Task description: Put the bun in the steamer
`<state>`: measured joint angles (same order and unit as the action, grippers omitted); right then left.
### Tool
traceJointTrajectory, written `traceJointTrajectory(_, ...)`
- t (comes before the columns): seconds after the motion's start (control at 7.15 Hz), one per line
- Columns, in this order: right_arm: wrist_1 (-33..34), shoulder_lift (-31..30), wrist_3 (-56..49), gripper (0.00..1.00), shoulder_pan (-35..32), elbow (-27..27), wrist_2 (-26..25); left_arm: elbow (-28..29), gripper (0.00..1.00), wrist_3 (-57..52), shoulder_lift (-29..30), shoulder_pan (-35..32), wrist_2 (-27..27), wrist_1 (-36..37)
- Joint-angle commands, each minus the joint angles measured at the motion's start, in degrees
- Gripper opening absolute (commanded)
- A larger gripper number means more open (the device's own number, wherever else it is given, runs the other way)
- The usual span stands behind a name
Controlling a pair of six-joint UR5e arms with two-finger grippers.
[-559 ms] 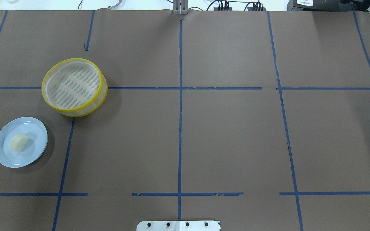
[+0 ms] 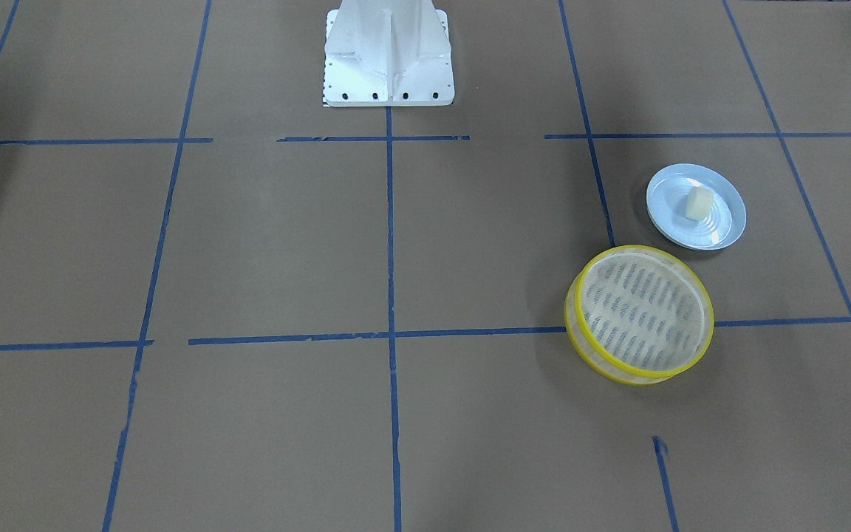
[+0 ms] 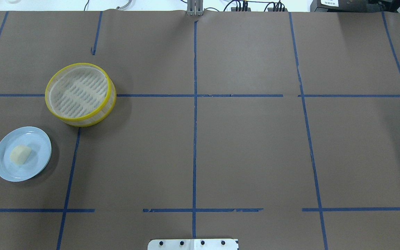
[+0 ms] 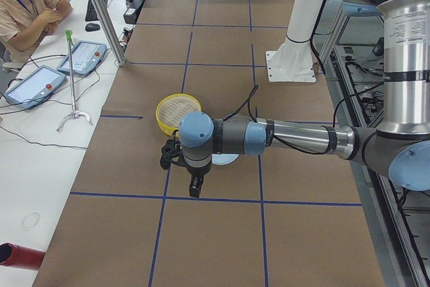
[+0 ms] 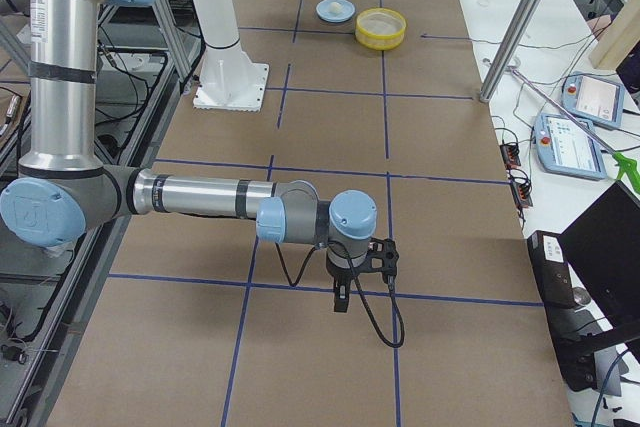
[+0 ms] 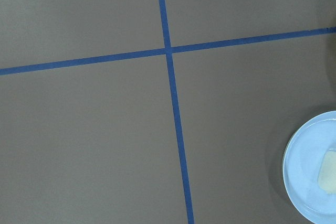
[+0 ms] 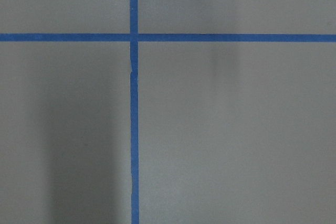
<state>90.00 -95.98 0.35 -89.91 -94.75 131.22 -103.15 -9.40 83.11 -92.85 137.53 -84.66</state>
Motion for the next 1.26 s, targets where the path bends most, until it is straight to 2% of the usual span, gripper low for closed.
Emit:
traceJointTrajectory(0.0,-0.1,0.0,0.0,1.0,0.0,0.0,0.0,1.0,1.0,0.0,-0.6,-0.1,0.8,-3.4)
traceJointTrajectory(0.28,0.0,0.0,0.0,1.0,0.0,-0.1,0.0,3.1,1.0,0.3,-0.7,0.7,0.6,-10.7)
traceJointTrajectory(0.42,-0.1,0.0,0.0,1.0,0.0,0.0,0.0,3.2,1.0,0.7,-0.8,3.4,0.8,-15.2)
traceJointTrajectory(0.7,0.0,0.0,0.0,1.0,0.0,0.0,0.0,3.1,1.0,6.0,-0.9,10.5,0.5,-18.9)
traceJointTrajectory(0.98,0.0,0.0,0.0,1.0,0.0,0.0,0.0,2.3,0.99,20.1,-0.8,18.4,-0.1,-26.6)
traceJointTrajectory(1.12,0.0,0.0,0.0,1.0,0.0,0.0,0.0,2.1,0.97,30.8,-0.8,24.8,-3.3,-33.4)
